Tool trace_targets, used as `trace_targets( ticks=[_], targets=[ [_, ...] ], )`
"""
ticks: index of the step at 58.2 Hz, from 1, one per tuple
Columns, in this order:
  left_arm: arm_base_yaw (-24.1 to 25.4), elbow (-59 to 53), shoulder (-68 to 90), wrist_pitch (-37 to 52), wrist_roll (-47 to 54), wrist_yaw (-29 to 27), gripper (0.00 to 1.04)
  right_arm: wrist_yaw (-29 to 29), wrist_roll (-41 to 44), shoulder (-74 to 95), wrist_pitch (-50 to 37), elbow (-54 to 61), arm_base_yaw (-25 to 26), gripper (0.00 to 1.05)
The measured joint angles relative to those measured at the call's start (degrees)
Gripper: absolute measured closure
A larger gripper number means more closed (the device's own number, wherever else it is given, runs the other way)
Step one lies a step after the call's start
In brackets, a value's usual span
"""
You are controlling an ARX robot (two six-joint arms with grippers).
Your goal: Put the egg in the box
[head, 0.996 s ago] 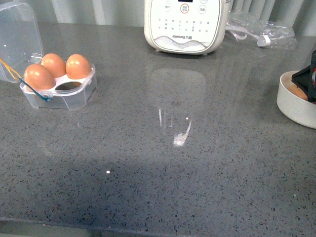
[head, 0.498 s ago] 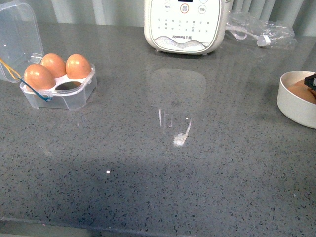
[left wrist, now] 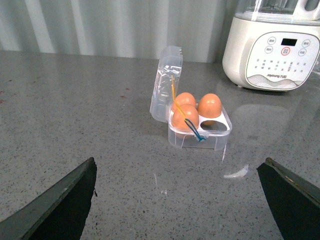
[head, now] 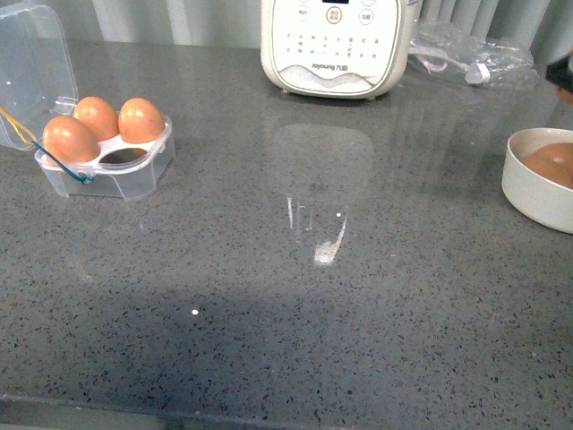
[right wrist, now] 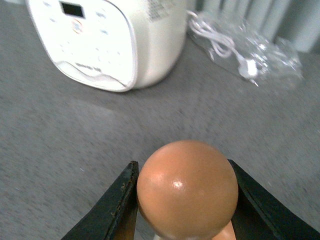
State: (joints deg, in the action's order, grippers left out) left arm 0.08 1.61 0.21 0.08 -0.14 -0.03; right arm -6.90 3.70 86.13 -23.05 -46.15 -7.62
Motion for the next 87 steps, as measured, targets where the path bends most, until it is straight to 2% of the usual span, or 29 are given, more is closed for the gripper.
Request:
trace_targets(
  ticks=[9,15,20,26,32,37,64,87],
  targets=[
    [0.0,0.0,0.0,0.0,0.0,0.0,0.07,-7.5,-1.1,3.7,0.4,-6.8,-6.2,0.62],
    [0.0,0.0,0.0,0.0,0.0,0.0,0.07,-13.3,0.9,7.5,4.2,-11.5,-11.9,0.62],
    [0.0,0.0,0.0,0.0,0.0,0.0,0.07,-15.2,3.1,10.2,6.2,-14.0,-15.3,0.62],
    [0.0,0.0,0.0,0.0,0.0,0.0,0.07,-17.7,5.7,12.7,7.4,-15.5,-18.1,0.62],
    [0.0,0.0,0.0,0.0,0.0,0.0,0.07,-23.4,10.2,14.3,9.8,-16.2,-20.3,0.62],
    [0.0,0.0,0.0,0.0,0.0,0.0,0.07,-25.5,12.8,15.8,11.4,-18.3,-21.3,0.62],
    [0.0,0.0,0.0,0.0,0.0,0.0,0.07,-23.5,15.5,26.3,18.8,-33.8,-23.2,0.62],
    [0.0,0.0,0.0,0.0,0.0,0.0,0.07,-25.0,15.0,32.4,18.1,-39.6,-27.2,0.62]
  ],
)
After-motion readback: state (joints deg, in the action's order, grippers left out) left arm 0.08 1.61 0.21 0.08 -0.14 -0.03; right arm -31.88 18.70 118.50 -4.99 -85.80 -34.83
